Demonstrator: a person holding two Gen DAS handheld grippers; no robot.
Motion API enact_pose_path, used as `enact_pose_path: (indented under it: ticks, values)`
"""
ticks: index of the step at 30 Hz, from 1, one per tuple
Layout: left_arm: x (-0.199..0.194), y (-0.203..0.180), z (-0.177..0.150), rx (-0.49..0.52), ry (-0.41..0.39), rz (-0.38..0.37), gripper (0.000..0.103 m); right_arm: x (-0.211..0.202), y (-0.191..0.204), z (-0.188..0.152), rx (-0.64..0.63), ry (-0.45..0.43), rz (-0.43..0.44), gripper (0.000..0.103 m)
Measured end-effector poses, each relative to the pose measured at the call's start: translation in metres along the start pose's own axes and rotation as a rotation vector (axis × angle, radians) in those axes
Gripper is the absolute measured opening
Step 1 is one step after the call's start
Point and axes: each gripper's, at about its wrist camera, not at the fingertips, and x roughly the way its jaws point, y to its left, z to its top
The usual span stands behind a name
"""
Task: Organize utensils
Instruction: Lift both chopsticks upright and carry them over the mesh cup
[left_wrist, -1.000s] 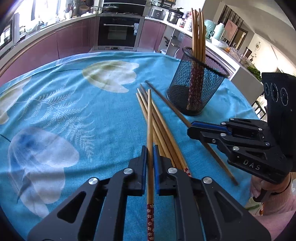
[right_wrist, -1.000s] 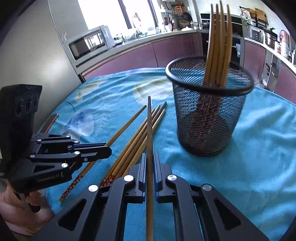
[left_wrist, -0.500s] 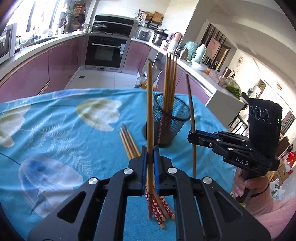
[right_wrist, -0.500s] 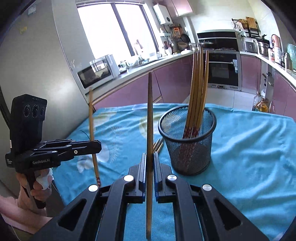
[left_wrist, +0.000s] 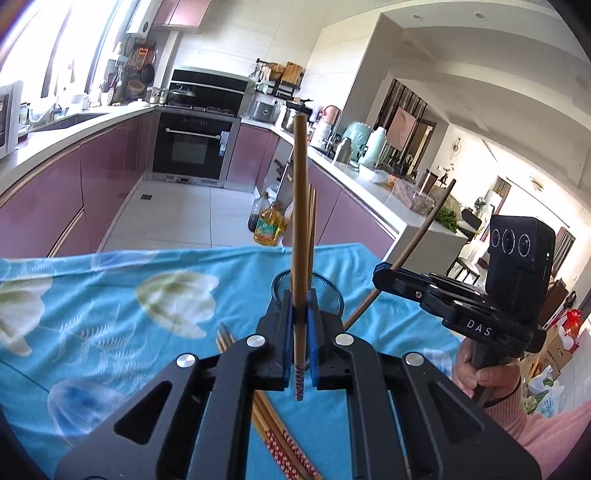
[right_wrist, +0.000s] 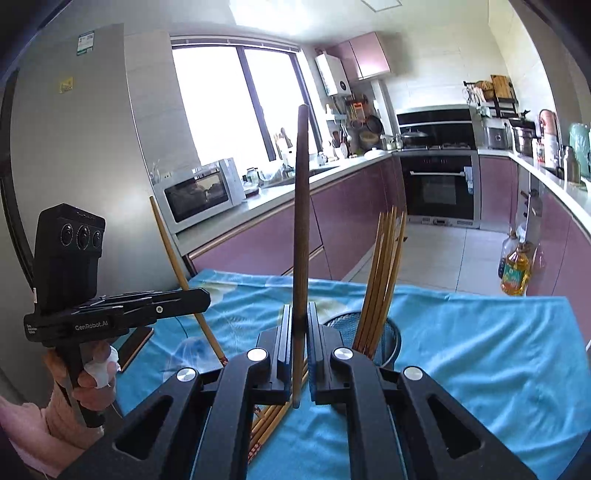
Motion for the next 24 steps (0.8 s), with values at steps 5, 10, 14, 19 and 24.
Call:
enact_pose_path:
  ticks: [5, 10, 14, 19, 24]
  values:
    - [0.005, -0.008, 0.025, 0.015, -0.038, 0.002, 0.008, -0.005, 0.000, 0.017, -0.014, -0.036, -0.011, 0.006]
    - [0.012, -0.017, 0.046, 0.027, -0.064, 0.004, 0.008, -0.007, -0.005, 0.030, -0.026, -0.067, -0.030, 0.006]
    - [0.018, -0.024, 0.059, 0.037, -0.081, 0.013, 0.008, -0.004, -0.011, 0.039, -0.030, -0.084, -0.044, 0.006]
    - [0.030, -0.029, 0.065, 0.060, -0.075, 0.043, 0.008, 0.005, -0.021, 0.042, -0.015, -0.075, -0.056, 0.006]
    - [0.052, -0.034, 0.061, 0.087, -0.020, 0.062, 0.008, 0.018, -0.028, 0.036, -0.006, -0.028, -0.066, 0.006]
